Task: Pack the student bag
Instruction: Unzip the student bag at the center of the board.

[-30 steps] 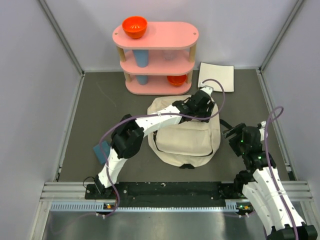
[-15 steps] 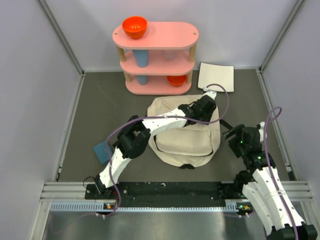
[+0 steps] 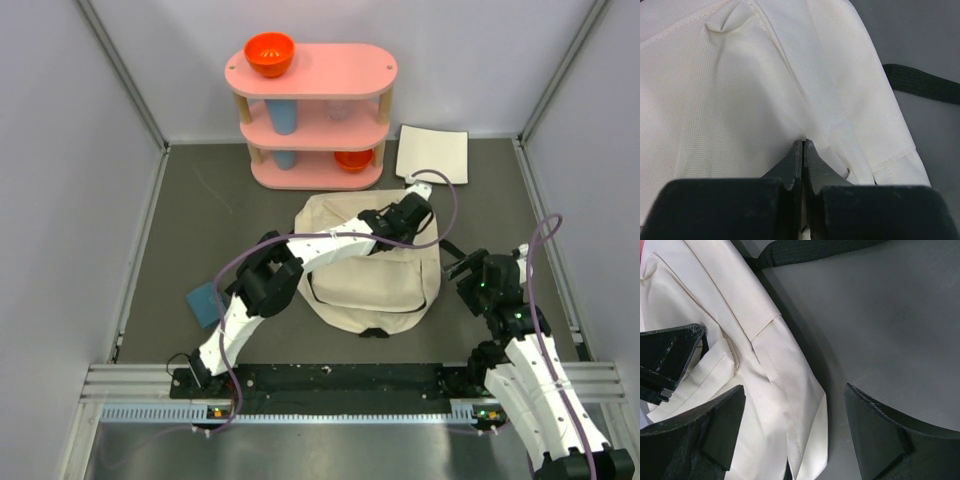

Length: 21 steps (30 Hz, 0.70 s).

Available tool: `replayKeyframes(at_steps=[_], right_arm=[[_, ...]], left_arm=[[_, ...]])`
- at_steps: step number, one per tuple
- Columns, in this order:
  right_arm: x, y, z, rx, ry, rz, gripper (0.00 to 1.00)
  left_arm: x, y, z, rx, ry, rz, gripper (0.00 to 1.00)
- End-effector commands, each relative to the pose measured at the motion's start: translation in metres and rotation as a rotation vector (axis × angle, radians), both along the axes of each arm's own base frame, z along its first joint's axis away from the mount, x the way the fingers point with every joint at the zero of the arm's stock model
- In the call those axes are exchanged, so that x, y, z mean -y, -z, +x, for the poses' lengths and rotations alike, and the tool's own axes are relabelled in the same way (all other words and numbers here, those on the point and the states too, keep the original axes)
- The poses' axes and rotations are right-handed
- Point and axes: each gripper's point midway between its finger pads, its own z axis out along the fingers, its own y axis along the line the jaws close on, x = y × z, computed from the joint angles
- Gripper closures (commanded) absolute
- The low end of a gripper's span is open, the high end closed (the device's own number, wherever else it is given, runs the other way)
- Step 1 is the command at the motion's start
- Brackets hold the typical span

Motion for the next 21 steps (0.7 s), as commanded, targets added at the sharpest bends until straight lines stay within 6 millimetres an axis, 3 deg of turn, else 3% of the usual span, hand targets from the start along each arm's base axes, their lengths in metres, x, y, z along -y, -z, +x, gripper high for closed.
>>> replayKeyframes(at_steps=[1,4,5,7,8,10,11,13,14,21], right_arm=[[0.000,-0.008,0.007,0.033,-0.009,-0.001,0.20],[-0.007,-0.012,0.013,0.046,-0.048,0.008,0.20],[-0.011,-0.014,0.016,0.056,-0.071,0.016,0.20],[-0.021,-0.013,0.019,0.044,-0.120,0.043,0.21],[-0.026,-0.018,0.026,0.073,-0.141,0.061,0.21],[-0.041,-0.016,0.030,0.063,-0.211,0.111,0.22],[-0.046,-0.018,0.035,0.073,-0.228,0.128,0.23],[-0.052,-0.019,0.040,0.065,-0.247,0.157,0.23],[-0.053,-0.020,0.042,0.068,-0.253,0.157,0.23],[-0.063,-0.044,0.061,0.145,-0.301,0.180,0.25]], left_arm=[[-0.008,0.002,0.005,0.012,-0.019,0.045,1.00],[-0.012,-0.006,0.003,0.021,-0.027,0.037,1.00],[-0.012,-0.022,0.002,0.034,-0.030,0.010,1.00],[-0.016,-0.030,0.000,0.049,-0.032,-0.015,1.00],[-0.018,-0.050,-0.001,0.072,-0.026,-0.046,1.00],[-0.024,-0.053,-0.007,0.073,-0.016,-0.056,1.00],[-0.024,-0.070,-0.008,0.097,-0.012,-0.092,1.00],[-0.029,-0.071,-0.014,0.093,-0.002,-0.099,1.00],[-0.030,-0.081,-0.015,0.107,0.001,-0.121,1.00],[-0.042,-0.089,-0.023,0.119,0.000,-0.146,1.00]])
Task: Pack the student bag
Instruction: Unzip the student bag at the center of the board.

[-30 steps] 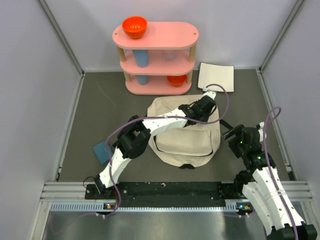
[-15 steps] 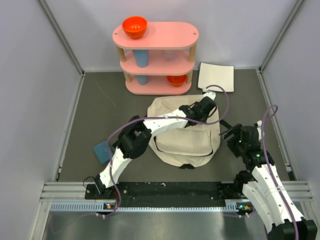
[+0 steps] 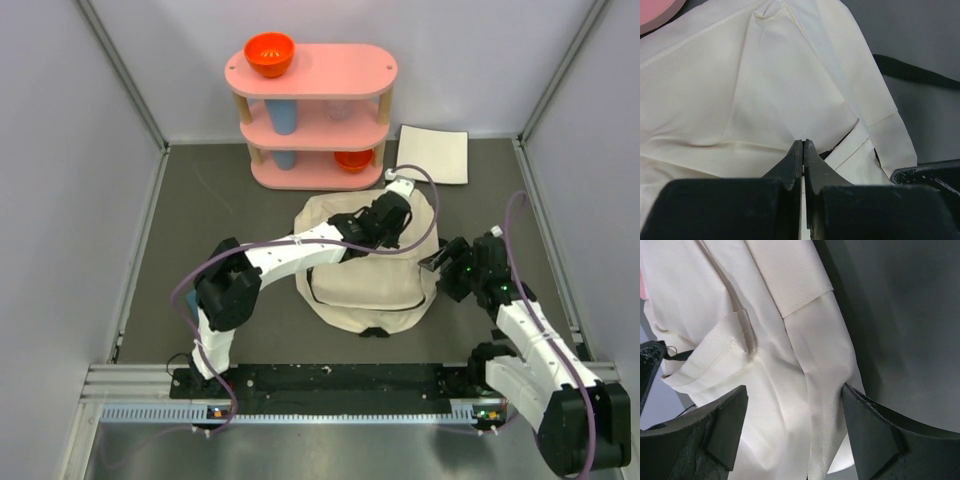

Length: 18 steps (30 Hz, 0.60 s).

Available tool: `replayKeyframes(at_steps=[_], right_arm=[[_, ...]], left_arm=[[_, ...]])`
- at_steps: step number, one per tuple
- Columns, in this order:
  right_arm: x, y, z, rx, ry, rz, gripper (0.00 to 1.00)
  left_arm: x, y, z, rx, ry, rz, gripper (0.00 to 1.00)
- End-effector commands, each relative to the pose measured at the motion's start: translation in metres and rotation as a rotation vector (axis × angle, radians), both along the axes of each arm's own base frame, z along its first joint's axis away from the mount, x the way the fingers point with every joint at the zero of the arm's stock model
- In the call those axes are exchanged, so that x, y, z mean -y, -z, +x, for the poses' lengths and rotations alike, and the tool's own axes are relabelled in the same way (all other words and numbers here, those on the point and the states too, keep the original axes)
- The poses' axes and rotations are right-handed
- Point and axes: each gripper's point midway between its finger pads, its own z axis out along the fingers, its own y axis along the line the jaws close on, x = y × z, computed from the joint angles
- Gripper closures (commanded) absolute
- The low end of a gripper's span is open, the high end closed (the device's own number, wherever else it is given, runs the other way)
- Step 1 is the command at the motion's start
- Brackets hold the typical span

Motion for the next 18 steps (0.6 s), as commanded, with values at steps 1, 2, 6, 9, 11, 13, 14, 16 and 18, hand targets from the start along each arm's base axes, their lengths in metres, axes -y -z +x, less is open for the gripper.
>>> replayKeyframes(at_steps=[1,2,6,9,11,13,14,16,18], right_arm=[[-0.015,-0.056,0.038,0.199,-0.056,0.074,0.26],[-0.019,-0.052,0.039,0.180,-0.067,0.090,0.25],[-0.031,-0.057,0.049,0.191,-0.077,0.178,0.25],[-0.036,-0.067,0.057,0.215,-0.086,0.209,0.24],[-0.036,-0.080,0.056,0.218,-0.089,0.207,0.24],[-0.029,-0.096,0.053,0.259,-0.058,0.187,0.23],[-0.024,-0.098,0.049,0.252,-0.035,0.170,0.22],[-0.006,-0.109,0.047,0.313,0.054,0.114,0.21],[0.001,-0.113,0.046,0.339,0.082,0.091,0.20]], left_arm=[[-0.005,-0.031,0.002,0.062,-0.004,-0.061,1.00],[-0.005,-0.033,0.001,0.062,-0.002,-0.066,1.00],[-0.009,-0.034,-0.002,0.065,-0.002,-0.075,1.00],[-0.010,-0.035,-0.002,0.068,0.002,-0.075,1.00],[-0.011,-0.035,-0.003,0.066,0.004,-0.072,1.00],[-0.013,-0.033,-0.003,0.064,-0.002,-0.069,1.00],[-0.014,-0.033,-0.004,0.065,-0.003,-0.068,1.00],[-0.015,-0.033,-0.004,0.063,-0.004,-0.073,1.00],[-0.015,-0.034,-0.005,0.063,-0.003,-0.076,1.00]])
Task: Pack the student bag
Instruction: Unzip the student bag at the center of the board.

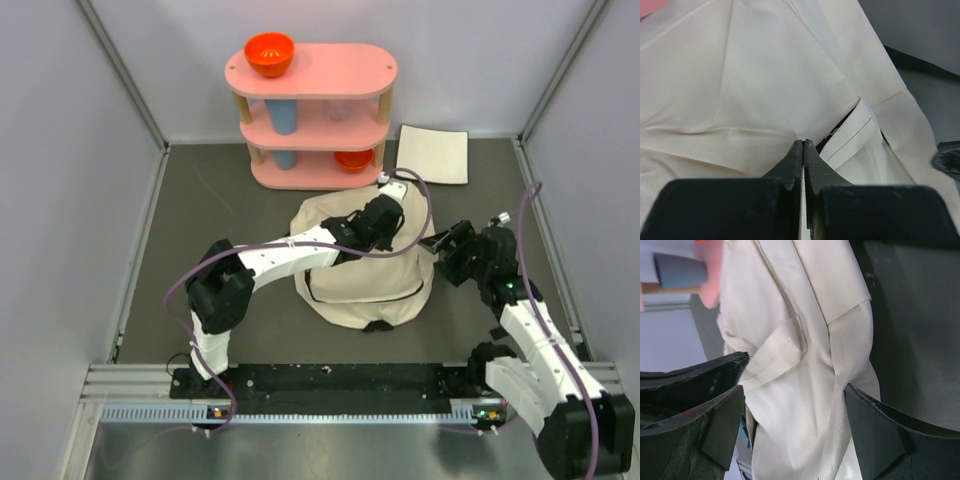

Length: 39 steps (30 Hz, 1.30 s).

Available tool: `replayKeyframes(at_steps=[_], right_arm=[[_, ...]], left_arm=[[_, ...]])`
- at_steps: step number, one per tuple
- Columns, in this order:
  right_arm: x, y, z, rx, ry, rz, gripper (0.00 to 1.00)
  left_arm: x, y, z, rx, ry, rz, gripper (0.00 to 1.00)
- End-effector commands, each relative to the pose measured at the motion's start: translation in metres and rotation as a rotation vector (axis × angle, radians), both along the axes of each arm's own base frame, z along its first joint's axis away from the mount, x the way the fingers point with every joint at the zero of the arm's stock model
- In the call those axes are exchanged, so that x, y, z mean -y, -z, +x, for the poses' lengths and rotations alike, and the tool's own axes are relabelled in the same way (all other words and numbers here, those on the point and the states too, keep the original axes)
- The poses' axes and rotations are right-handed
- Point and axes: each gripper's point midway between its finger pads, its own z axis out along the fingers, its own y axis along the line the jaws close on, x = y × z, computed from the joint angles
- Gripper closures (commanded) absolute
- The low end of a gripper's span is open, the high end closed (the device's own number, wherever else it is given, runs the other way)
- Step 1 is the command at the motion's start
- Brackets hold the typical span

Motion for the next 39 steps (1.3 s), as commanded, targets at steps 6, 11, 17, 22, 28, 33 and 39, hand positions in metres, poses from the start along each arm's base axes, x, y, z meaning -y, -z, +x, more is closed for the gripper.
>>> replayKeyframes(at_steps=[6,11,17,22,28,33,39], right_arm=[[0.005,-0.055,0.022,0.162,0.030,-0.003,0.23],[-0.003,-0.033,0.034,0.139,-0.003,0.020,0.25],[-0.021,-0.022,0.052,0.165,-0.082,0.078,0.34],[-0.016,-0.013,0.057,0.157,-0.054,0.054,0.34],[-0.024,0.006,0.055,0.103,-0.088,0.092,0.37],[-0.025,0.013,0.055,0.104,-0.092,0.107,0.37],[-0.032,0.017,0.058,0.102,-0.124,0.131,0.44]], left_arm=[[-0.002,-0.040,0.004,0.065,-0.002,-0.082,1.00],[-0.004,-0.043,0.003,0.068,-0.005,-0.090,1.00],[-0.004,-0.038,0.004,0.060,-0.008,-0.086,1.00],[-0.004,-0.038,0.004,0.058,-0.006,-0.090,1.00],[-0.003,-0.041,0.006,0.063,-0.005,-0.100,1.00],[-0.004,-0.042,0.006,0.064,-0.008,-0.100,1.00],[-0.002,-0.042,0.006,0.060,0.000,-0.102,1.00]])
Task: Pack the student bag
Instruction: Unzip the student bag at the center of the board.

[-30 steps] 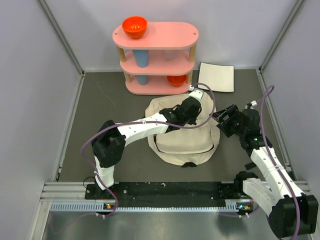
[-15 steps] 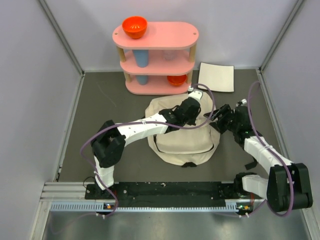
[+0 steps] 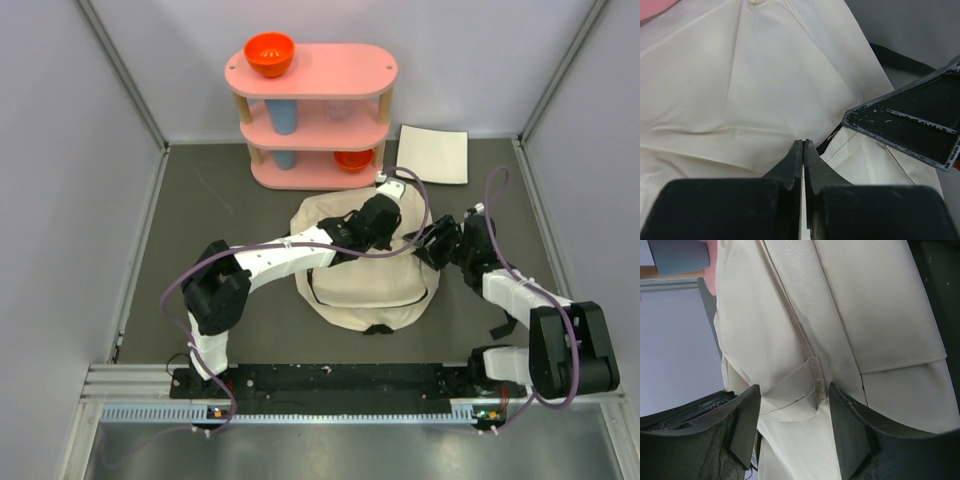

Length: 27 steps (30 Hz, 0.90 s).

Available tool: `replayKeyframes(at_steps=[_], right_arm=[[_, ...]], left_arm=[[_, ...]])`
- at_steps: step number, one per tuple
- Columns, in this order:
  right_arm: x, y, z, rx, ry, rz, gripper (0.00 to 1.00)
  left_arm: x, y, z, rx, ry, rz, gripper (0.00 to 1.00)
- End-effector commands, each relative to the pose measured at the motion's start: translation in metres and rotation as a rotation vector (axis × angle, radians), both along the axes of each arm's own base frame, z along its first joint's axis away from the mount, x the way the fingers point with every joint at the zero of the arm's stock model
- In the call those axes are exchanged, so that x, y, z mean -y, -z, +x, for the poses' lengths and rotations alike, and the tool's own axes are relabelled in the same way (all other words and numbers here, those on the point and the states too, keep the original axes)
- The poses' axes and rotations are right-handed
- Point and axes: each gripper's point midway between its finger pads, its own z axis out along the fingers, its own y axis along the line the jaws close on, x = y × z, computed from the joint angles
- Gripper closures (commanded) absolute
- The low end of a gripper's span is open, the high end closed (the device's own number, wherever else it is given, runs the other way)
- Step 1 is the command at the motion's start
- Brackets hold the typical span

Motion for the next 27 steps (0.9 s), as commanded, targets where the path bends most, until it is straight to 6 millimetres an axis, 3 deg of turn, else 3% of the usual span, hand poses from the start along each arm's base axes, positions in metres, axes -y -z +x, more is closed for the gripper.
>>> replayKeyframes(at_steps=[1,6,7,9,15,18,19,21,22,26,27], right_arm=[[-0.006,-0.014,0.012,0.081,-0.030,0.045,0.49],[-0.013,-0.020,0.009,0.103,-0.055,0.100,0.71],[-0.013,-0.020,0.008,0.104,-0.055,0.100,0.84],[-0.010,-0.020,0.007,0.106,-0.040,0.089,0.99],[0.003,-0.016,0.005,0.082,0.024,0.024,1.00],[0.013,-0.016,0.004,0.074,0.066,-0.030,1.00],[0.017,-0.016,0.005,0.078,0.076,-0.052,1.00],[0.019,-0.016,0.003,0.070,0.080,-0.073,1.00],[0.021,-0.015,0.004,0.068,0.084,-0.080,1.00],[0.023,-0.010,0.002,0.055,0.092,-0.090,1.00],[0.023,-0.009,0.001,0.050,0.093,-0.088,1.00]], left_arm=[[0.001,-0.034,0.004,0.051,-0.001,-0.070,1.00],[0.001,-0.033,0.005,0.050,-0.003,-0.068,1.00],[0.000,-0.032,0.004,0.047,-0.003,-0.065,1.00],[0.000,-0.032,0.004,0.048,-0.004,-0.063,1.00],[-0.010,-0.030,0.004,0.055,-0.021,-0.037,1.00],[-0.027,-0.024,0.005,0.050,-0.054,-0.007,1.00],[-0.036,-0.013,0.003,0.037,-0.066,0.017,1.00],[-0.054,-0.013,0.006,0.045,-0.105,0.022,1.00],[-0.068,0.000,0.004,0.028,-0.123,0.050,1.00],[-0.121,0.010,0.009,0.022,-0.218,0.076,1.00],[-0.135,0.023,0.004,0.005,-0.233,0.108,1.00]])
